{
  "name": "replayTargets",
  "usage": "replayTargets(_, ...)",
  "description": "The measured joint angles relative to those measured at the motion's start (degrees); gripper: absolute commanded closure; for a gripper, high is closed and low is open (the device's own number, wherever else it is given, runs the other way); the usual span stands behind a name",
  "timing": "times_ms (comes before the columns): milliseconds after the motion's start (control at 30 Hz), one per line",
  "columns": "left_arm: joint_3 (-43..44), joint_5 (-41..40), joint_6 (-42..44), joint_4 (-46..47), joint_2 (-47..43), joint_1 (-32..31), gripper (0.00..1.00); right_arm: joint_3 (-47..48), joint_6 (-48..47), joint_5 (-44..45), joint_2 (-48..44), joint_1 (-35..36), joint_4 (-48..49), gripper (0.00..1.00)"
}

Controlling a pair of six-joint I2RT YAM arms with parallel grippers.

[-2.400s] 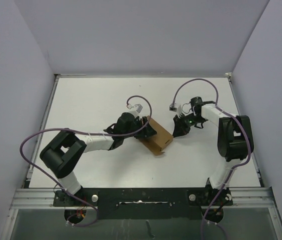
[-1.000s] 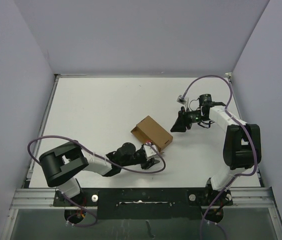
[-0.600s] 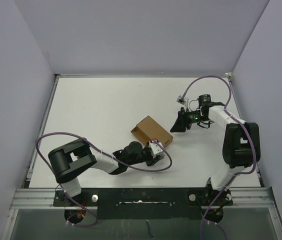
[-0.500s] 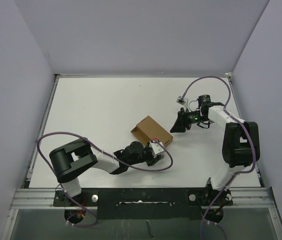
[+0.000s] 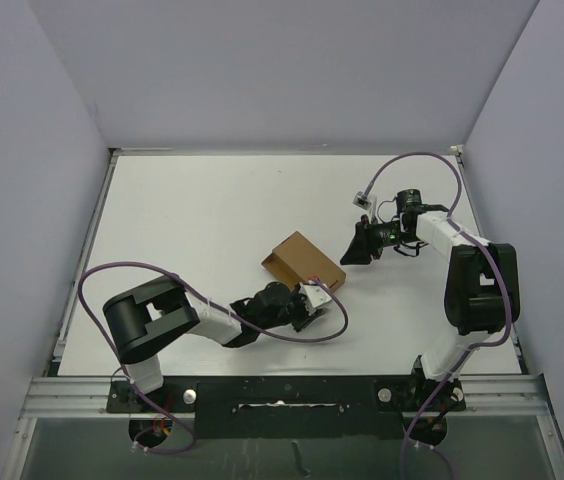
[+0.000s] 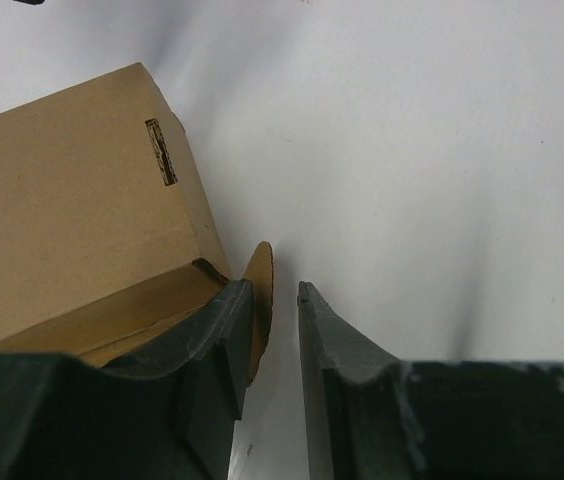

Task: Fold the paper box

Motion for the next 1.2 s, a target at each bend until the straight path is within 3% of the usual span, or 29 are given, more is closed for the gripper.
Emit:
replayTargets(767, 0.5, -2.93, -1.05, -0.68, 0.02, 0.0, 0.99, -0.85, 6.73, -1.01, 3.96, 0.0, 3.91, 0.59)
replayTargets(1200, 0.5, -3.63, -1.49, -0.59, 0.02, 0.0, 1.0, -0.85, 7.48, -1.27, 9.77, 0.0, 3.56, 0.65)
